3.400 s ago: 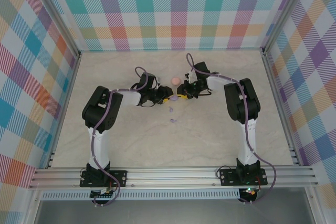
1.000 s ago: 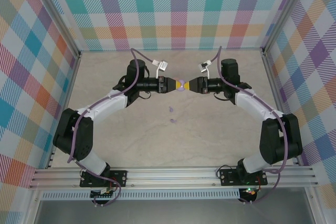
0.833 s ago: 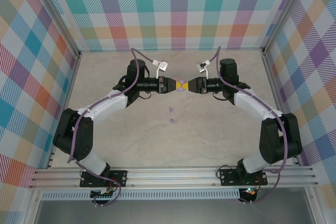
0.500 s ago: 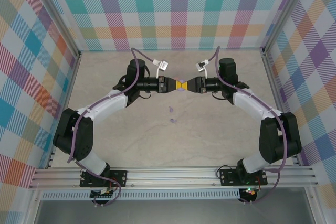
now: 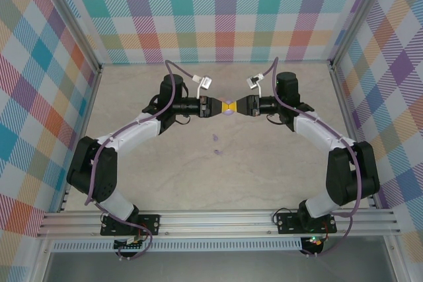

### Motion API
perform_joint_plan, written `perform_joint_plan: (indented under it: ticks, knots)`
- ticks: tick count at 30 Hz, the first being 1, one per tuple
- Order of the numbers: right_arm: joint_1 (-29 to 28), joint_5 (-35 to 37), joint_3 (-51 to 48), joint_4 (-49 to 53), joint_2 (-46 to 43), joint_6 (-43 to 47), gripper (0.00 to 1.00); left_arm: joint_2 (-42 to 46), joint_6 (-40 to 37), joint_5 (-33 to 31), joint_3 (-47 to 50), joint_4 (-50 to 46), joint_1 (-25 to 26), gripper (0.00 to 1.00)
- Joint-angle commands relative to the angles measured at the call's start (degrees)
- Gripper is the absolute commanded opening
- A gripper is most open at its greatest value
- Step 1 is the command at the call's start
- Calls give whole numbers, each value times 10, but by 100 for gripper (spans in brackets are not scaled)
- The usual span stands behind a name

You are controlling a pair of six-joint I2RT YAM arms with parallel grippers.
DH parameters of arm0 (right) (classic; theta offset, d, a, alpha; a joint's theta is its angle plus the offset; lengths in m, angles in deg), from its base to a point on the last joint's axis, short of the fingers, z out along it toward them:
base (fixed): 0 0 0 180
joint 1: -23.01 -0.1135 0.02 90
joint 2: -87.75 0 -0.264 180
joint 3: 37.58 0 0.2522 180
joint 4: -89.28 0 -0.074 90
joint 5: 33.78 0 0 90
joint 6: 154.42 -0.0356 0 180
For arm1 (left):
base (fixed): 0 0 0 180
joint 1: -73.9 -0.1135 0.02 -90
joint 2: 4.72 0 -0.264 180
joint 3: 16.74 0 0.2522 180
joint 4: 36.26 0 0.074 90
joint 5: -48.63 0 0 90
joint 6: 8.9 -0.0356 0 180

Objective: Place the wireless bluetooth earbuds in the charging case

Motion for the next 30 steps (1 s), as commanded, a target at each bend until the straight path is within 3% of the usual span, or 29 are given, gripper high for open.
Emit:
perform_joint_plan:
  ticks: [1, 9, 30]
  knots:
    - [-6, -18, 10, -15, -1, 5, 26, 2, -9, 4, -16, 1, 7, 31]
    - [-5, 4, 15, -2, -14, 8, 22, 9, -12, 21, -11, -2, 9, 39]
    - [-5, 8, 18, 3, -21, 7, 24, 12, -18, 50, -3, -16, 19, 35]
